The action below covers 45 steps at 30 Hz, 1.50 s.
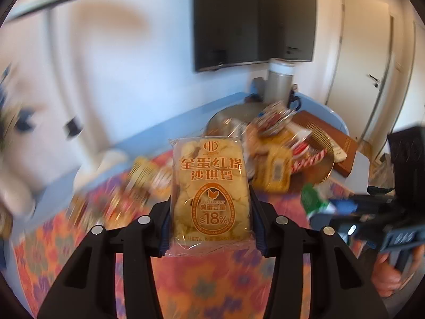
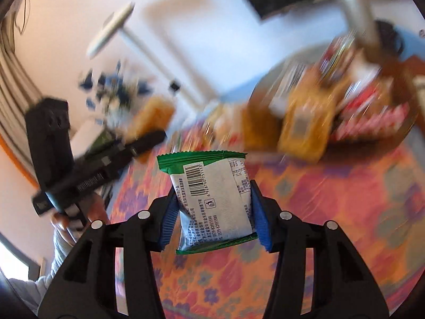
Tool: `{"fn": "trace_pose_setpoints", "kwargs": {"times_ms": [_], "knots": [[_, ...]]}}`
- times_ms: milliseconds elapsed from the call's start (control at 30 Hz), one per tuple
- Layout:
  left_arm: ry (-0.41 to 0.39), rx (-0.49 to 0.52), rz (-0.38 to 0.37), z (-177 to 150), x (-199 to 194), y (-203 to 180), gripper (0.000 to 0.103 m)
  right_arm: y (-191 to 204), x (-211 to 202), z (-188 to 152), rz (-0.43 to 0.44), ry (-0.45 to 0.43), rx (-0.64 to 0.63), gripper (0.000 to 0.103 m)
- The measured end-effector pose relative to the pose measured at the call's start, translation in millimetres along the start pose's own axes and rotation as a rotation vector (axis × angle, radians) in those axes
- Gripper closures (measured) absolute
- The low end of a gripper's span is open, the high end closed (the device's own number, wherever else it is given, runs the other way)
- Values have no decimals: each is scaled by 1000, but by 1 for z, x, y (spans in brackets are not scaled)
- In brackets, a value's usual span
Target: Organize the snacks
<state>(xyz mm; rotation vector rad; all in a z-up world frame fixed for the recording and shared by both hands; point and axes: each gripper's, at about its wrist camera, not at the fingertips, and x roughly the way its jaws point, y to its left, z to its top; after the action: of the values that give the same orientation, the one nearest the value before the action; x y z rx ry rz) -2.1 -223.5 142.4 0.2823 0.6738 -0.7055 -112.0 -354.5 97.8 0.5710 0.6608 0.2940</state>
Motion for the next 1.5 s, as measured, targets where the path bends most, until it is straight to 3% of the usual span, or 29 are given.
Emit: {"fn": "trace_pose_setpoints", "kwargs": {"times_ms": [133,333,367,400,433,467,533,667,733,867,933,1000,1033,1133,1233,1333,1400,1467,1500], "knots": [[-22,12,-80,25,32,-13,57,-14,-14,45,-64,-32,16,51],[-23,-98,-165,55,86,-3,56,-25,-9,109,-281,-109,-9,51],[-34,-110,-165,58,91,-4,48,-27,-1,119,-336,-107,-29,49],[-39,-113,-161,62,95,-6,30,-31,3,123,-364,-110,-38,42],[-39,-113,-158,66,99,-7,22,-35,8,127,-388,-109,-45,37],[-43,-112,-152,68,100,-7,22,-41,13,130,-418,-105,-39,29],[-46,-116,-145,68,96,-3,22,-51,15,131,-425,-91,-12,28],[-48,-130,-109,55,77,17,20,-53,7,116,-345,-79,30,28],[-44,-125,-79,42,64,27,12,-52,0,105,-274,-61,46,28],[-26,-153,-35,15,38,49,12,-12,22,81,-175,15,-23,28],[-33,-180,-8,-7,16,65,10,15,33,66,-148,60,-90,24],[-27,-225,6,-28,-1,81,6,46,48,42,-125,115,-174,10],[-15,-265,12,-41,-9,93,6,57,54,33,-115,140,-204,10],[22,-391,92,-79,-27,130,6,89,78,4,-140,213,-303,8],[60,-427,218,-110,-31,152,6,99,99,-24,-126,234,-359,4],[92,-446,316,-139,-25,166,6,98,127,-55,-185,229,-424,5],[95,-454,354,-156,-20,170,6,94,145,-70,-232,249,-449,5],[147,-476,386,-173,-12,175,7,98,155,-75,-279,254,-494,5],[123,-479,374,-171,-15,176,6,102,157,-75,-294,245,-519,5]]}}
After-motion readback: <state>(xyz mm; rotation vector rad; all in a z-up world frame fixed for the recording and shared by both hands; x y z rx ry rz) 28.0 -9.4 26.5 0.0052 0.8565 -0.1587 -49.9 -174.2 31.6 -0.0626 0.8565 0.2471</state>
